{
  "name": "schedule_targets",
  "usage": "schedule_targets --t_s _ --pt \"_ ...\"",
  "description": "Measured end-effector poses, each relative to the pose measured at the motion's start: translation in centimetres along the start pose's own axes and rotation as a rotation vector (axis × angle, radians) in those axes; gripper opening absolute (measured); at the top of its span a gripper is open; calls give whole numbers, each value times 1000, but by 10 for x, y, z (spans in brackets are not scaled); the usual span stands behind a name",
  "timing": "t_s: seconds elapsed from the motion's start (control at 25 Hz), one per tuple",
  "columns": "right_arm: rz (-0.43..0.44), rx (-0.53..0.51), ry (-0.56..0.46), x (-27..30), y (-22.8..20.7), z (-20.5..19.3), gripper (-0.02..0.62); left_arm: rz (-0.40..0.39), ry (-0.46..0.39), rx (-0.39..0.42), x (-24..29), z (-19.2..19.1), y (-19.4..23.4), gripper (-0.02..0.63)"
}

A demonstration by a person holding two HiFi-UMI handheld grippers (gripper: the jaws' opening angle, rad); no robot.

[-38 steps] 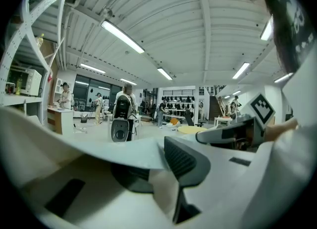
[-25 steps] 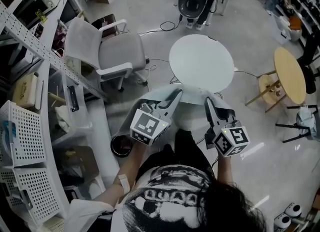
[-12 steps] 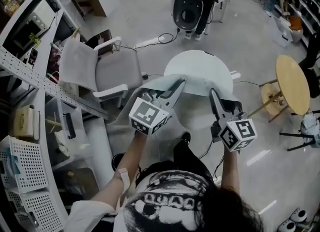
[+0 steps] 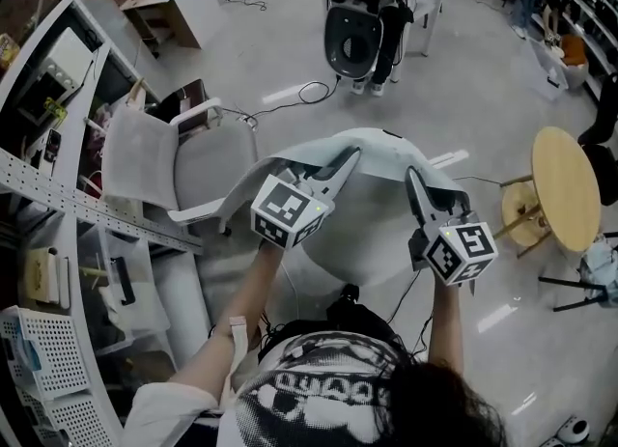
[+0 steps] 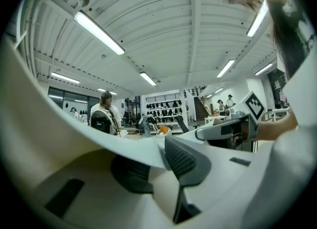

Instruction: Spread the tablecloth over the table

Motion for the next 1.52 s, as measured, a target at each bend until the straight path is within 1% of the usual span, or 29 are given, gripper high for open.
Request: schedule_targets --t_s 0.24,0.32,0.44,0.56,0.72,0.92,1.16,1.36,1.52 --pt "15 1 -19 25 -38 12 82 -41 -40 -113 40 2 26 72" --pt "16 -6 -22 35 -44 15 81 -47 -40 -125 49 2 36 72" --pt "9 -37 -31 52 -55 24 82 -52 -38 -103 65 7 52 72" --pt "-8 -68 -52 70 -66 39 82 -70 -55 -81 84 17 72 74" --pt "-43 -103 -77 95 -84 63 81 -113 -96 -86 116 32 102 74" --pt "-116 -170 -113 126 -109 100 81 -191 -170 -92 164 54 142 74" --pt "-210 -259 -157 166 -145 151 81 -291 -234 -91 231 90 191 74" --pt "-277 -347 -168 193 -170 191 81 -342 -267 -42 277 119 221 75" --pt "-321 -427 -180 204 -183 230 81 -369 -321 -3 304 150 236 75"
Point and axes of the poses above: the fingertips, and each gripper's own axes: x forward along the fingers, y to its left, z out of its top, the point moved 8 cm from there along -x, backward along the fingers, and after that the axes turned 1 degree about -z, right-handed, at the moved point
